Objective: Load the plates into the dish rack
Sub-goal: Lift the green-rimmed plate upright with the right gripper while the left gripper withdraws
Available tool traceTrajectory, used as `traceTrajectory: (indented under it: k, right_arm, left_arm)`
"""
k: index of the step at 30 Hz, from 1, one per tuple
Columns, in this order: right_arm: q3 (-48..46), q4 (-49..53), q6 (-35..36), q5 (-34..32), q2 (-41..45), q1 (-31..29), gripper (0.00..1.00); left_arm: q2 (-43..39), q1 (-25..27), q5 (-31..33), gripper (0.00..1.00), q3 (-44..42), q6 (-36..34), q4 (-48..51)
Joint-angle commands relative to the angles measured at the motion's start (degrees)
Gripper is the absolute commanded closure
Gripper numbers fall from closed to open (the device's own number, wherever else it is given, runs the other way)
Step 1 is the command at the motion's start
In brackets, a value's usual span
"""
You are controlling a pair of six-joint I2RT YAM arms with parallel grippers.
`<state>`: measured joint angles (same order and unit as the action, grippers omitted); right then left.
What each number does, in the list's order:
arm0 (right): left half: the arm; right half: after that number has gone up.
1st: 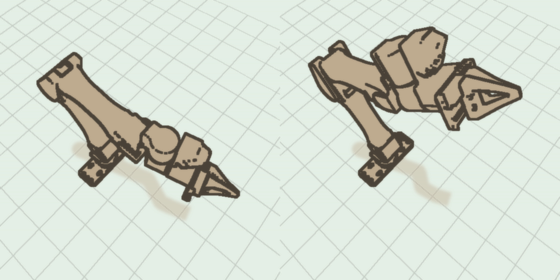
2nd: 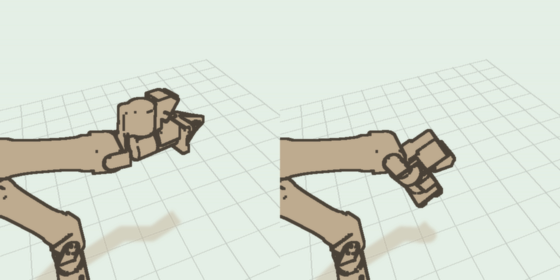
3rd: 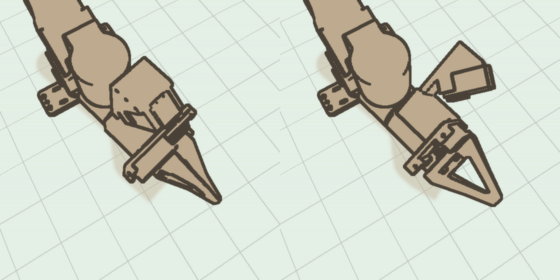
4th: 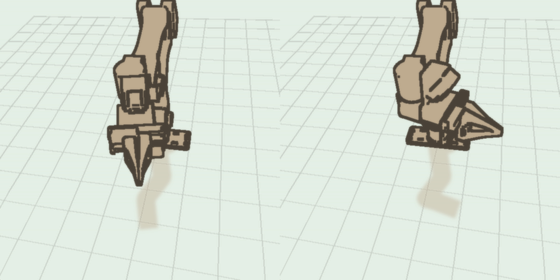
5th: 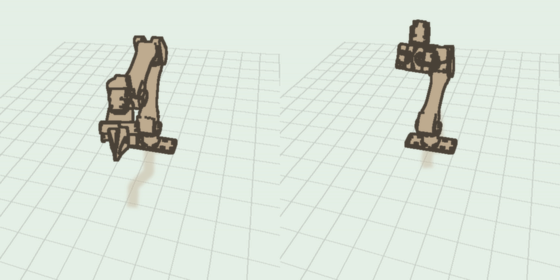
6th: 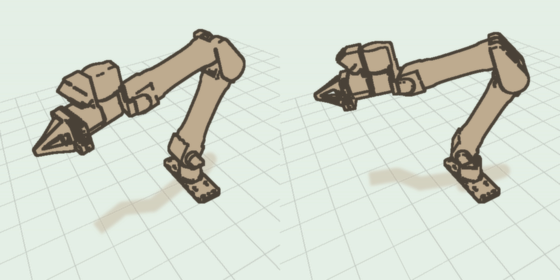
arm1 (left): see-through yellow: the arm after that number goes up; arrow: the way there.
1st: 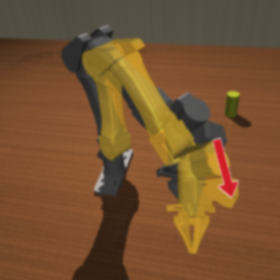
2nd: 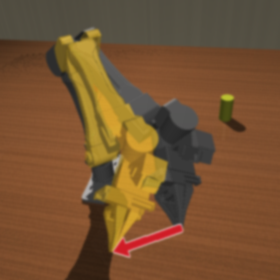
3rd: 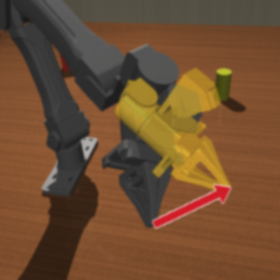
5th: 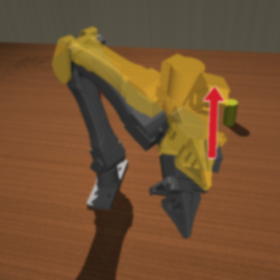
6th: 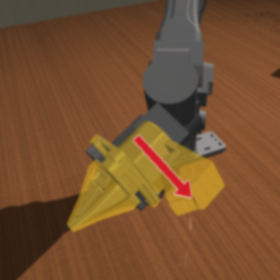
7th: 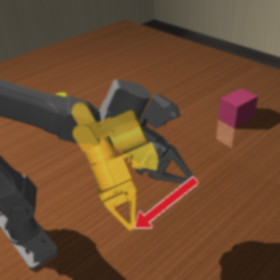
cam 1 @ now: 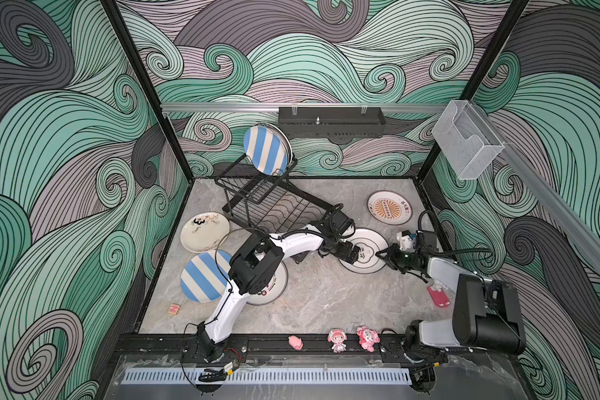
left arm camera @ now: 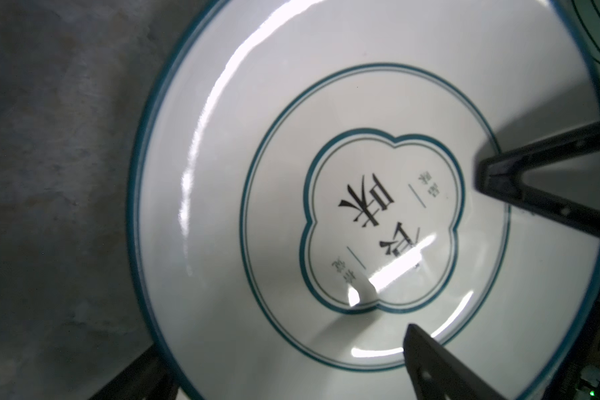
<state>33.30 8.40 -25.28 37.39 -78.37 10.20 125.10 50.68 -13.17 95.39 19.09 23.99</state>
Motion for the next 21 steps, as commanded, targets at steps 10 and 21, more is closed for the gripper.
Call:
traceTrajectory:
  k: [10, 21]
  right_arm:
    - [10.6, 13.8, 7.0, -2.1, 13.5, -0.2, 0.88]
    - [22.8, 9.7, 3.5, 0.1, 16.1, -7.8, 0.92]
  left_arm:
    - [-20.2, -0.3, -4.8, 0.01, -8.7, 0.3, 4.1]
    - [-51.5, -13.8, -4.3, 0.01, -33.7, 3.9, 7.3]
